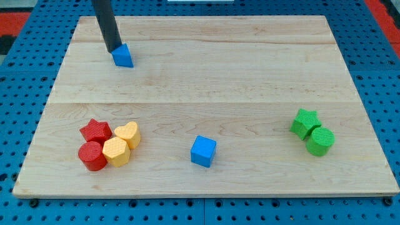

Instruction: Move the blue triangle into the blue cube

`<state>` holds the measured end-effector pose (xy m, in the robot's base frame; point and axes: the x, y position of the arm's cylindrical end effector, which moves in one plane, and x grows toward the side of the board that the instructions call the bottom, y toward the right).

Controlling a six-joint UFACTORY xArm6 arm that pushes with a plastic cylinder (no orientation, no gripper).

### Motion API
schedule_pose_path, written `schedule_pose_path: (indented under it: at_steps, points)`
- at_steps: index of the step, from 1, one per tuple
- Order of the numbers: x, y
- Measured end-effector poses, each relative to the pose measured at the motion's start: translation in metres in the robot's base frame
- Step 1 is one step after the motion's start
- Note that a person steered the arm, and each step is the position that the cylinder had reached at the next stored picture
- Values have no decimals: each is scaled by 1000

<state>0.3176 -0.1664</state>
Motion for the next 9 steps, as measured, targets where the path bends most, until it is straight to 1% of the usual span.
schedule_pose_path:
  at_steps: [2, 3, 4, 7, 9]
  points:
    - [45, 63]
    - [92, 76]
    - [127, 87]
    - [188, 135]
    - [188, 144]
